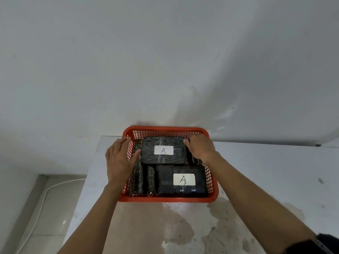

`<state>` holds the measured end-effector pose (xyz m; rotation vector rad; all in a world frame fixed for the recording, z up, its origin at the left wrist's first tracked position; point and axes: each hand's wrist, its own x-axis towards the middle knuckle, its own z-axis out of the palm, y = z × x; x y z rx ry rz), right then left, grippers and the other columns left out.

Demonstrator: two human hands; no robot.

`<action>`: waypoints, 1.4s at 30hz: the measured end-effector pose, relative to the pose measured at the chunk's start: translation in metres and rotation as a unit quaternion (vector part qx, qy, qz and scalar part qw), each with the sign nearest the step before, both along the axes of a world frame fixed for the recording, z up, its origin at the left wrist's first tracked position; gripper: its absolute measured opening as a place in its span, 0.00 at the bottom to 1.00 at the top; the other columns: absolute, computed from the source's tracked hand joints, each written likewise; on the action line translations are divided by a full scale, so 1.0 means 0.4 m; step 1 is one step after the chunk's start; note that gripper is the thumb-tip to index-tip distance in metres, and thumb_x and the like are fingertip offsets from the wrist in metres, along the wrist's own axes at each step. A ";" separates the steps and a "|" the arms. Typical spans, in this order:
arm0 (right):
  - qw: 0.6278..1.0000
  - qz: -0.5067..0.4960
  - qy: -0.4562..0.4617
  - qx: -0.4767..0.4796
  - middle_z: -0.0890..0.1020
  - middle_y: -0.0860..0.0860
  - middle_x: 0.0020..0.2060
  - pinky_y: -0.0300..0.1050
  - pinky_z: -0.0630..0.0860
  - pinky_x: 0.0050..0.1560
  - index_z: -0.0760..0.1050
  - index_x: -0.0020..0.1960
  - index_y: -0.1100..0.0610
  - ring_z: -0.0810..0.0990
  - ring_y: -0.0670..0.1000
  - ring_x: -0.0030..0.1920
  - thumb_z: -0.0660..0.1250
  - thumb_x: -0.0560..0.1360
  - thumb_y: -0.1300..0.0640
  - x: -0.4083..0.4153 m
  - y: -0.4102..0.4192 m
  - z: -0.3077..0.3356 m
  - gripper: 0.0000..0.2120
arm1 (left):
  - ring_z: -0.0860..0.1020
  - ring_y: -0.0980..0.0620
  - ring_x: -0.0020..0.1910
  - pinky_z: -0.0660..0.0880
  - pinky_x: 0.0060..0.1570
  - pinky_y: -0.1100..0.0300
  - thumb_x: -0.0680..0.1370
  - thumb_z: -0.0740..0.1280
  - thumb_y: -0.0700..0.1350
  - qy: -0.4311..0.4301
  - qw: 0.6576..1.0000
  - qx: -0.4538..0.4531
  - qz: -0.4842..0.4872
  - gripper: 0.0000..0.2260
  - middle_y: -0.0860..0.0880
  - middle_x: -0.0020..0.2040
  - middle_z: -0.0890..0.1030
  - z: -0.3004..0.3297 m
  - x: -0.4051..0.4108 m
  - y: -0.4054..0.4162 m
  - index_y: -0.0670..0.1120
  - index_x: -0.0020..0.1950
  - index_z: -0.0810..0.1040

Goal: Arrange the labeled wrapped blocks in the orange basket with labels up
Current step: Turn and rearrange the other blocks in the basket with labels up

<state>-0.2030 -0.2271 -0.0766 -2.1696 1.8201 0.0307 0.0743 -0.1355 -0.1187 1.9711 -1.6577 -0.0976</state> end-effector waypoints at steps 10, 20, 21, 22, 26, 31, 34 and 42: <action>0.974 0.174 0.143 -0.022 0.77 0.53 0.63 0.54 0.61 0.65 0.76 0.66 0.51 0.70 0.57 0.65 0.49 0.80 0.37 -0.080 -0.067 -0.006 0.27 | 0.73 0.47 0.65 0.70 0.64 0.46 0.76 0.65 0.60 -0.016 1.000 0.004 0.000 0.25 0.48 0.66 0.75 -0.018 0.010 0.002 0.47 0.69 0.72; 0.986 0.092 -0.140 -0.015 0.79 0.41 0.44 0.55 0.65 0.59 0.72 0.43 0.45 0.75 0.45 0.48 0.69 0.73 0.41 -0.121 -0.046 0.014 0.10 | 0.74 0.47 0.64 0.73 0.61 0.45 0.76 0.65 0.60 -0.031 1.000 0.005 0.001 0.25 0.48 0.64 0.76 -0.017 0.006 0.005 0.47 0.68 0.72; 0.985 0.086 -0.146 -0.013 0.78 0.42 0.43 0.56 0.65 0.60 0.71 0.41 0.46 0.74 0.45 0.48 0.70 0.73 0.43 -0.124 -0.045 0.018 0.10 | 0.74 0.46 0.64 0.73 0.61 0.45 0.76 0.65 0.60 -0.032 0.999 0.006 0.001 0.25 0.48 0.64 0.76 -0.017 0.007 0.005 0.47 0.68 0.72; 0.985 0.078 -0.151 -0.010 0.78 0.42 0.44 0.56 0.66 0.61 0.71 0.40 0.46 0.74 0.46 0.48 0.71 0.73 0.44 -0.127 -0.045 0.022 0.11 | 0.74 0.46 0.64 0.73 0.61 0.45 0.76 0.65 0.60 -0.033 0.999 0.007 0.001 0.25 0.48 0.64 0.75 -0.018 0.008 0.005 0.47 0.68 0.72; 0.983 0.051 -0.177 0.019 0.76 0.47 0.51 0.56 0.68 0.63 0.72 0.43 0.46 0.74 0.49 0.53 0.72 0.72 0.46 -0.138 -0.043 0.026 0.09 | 0.74 0.46 0.63 0.74 0.59 0.44 0.76 0.66 0.60 -0.036 0.999 0.013 0.003 0.25 0.47 0.64 0.76 -0.018 0.005 0.004 0.47 0.68 0.72; 0.971 0.033 -0.222 0.082 0.82 0.50 0.59 0.49 0.74 0.58 0.73 0.65 0.47 0.78 0.48 0.52 0.73 0.73 0.49 -0.153 -0.047 0.041 0.22 | 0.74 0.46 0.63 0.75 0.58 0.44 0.76 0.65 0.60 -0.039 0.999 0.012 0.006 0.25 0.47 0.64 0.76 -0.022 0.006 0.003 0.47 0.67 0.72; 0.969 0.066 -0.208 0.113 0.80 0.52 0.60 0.48 0.73 0.59 0.77 0.64 0.50 0.78 0.51 0.56 0.70 0.76 0.54 -0.163 -0.057 0.059 0.16 | 0.73 0.46 0.63 0.75 0.58 0.44 0.76 0.65 0.61 -0.042 0.999 0.012 0.005 0.25 0.48 0.64 0.75 -0.027 0.009 0.001 0.48 0.67 0.72; 0.967 0.077 -0.220 0.103 0.75 0.36 0.47 0.43 0.72 0.52 0.79 0.53 0.44 0.76 0.43 0.47 0.71 0.74 0.49 -0.150 -0.040 0.067 0.07 | 0.73 0.46 0.64 0.75 0.58 0.44 0.76 0.63 0.63 -0.044 0.999 0.022 0.008 0.26 0.48 0.64 0.75 -0.035 0.012 0.000 0.48 0.68 0.71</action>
